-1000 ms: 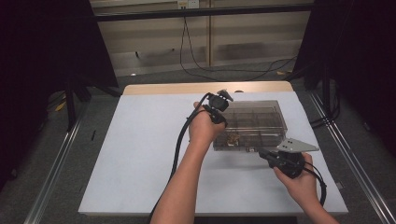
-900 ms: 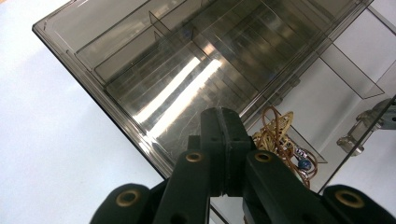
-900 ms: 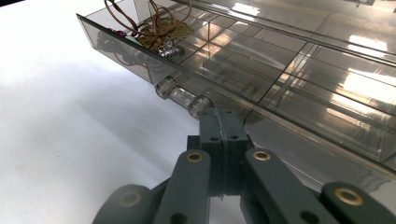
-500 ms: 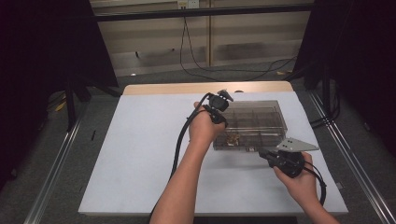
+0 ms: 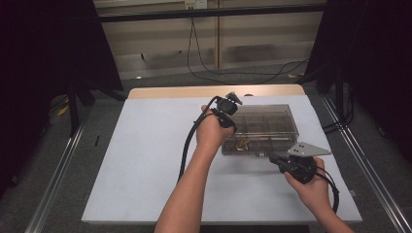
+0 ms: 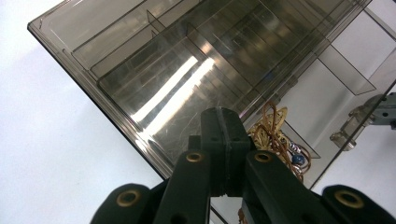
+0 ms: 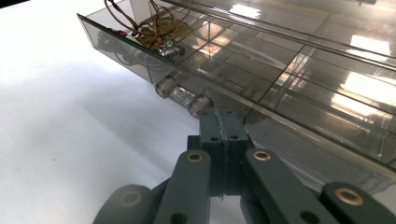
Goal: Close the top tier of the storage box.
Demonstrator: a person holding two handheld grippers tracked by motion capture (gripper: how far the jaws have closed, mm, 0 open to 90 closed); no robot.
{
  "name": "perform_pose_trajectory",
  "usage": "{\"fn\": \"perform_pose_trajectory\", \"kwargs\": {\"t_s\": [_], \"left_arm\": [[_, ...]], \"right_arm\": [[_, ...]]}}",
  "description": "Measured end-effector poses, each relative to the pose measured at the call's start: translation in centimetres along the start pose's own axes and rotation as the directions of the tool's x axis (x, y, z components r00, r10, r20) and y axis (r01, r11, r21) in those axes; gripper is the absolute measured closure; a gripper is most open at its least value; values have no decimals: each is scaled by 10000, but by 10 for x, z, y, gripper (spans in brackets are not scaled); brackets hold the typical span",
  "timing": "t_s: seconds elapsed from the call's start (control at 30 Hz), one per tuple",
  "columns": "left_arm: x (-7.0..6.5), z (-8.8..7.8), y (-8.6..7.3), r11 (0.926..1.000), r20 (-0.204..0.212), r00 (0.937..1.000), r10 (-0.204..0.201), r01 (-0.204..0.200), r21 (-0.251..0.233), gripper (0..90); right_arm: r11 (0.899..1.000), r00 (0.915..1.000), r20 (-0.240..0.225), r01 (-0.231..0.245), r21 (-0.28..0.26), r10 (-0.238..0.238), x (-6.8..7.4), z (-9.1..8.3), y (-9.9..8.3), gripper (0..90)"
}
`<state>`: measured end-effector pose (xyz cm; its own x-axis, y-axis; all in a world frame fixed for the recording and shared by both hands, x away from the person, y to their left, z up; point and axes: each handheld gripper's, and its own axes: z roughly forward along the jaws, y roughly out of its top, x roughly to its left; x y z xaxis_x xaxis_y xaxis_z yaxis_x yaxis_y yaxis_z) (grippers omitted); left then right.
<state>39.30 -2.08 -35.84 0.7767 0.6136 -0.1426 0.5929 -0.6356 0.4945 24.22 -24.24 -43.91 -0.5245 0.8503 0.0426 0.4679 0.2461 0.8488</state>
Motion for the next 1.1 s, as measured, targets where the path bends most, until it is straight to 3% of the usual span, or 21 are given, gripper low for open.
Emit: {"fn": "perform_pose_trajectory", "kwargs": {"t_s": [0.13,0.4,0.83,1.1], "left_arm": [[-1,-1,0,9998,-82,9998,182,-182,38,899],[-1,1,1,9998,232,9997,-68,72,-178,883],[-3,-2,-2,9998,357,9993,-77,84,-193,854],[-2,-18,-4,9992,444,9989,-134,150,-367,832]], "right_arm": [[10000,10000,29,39,50,-39,0,1,0,900],[9999,9999,29,137,55,-137,-1,3,1,900],[9999,9998,87,150,5,-150,-3,5,3,899],[9998,9997,186,171,64,-172,-4,2,2,879]]}}
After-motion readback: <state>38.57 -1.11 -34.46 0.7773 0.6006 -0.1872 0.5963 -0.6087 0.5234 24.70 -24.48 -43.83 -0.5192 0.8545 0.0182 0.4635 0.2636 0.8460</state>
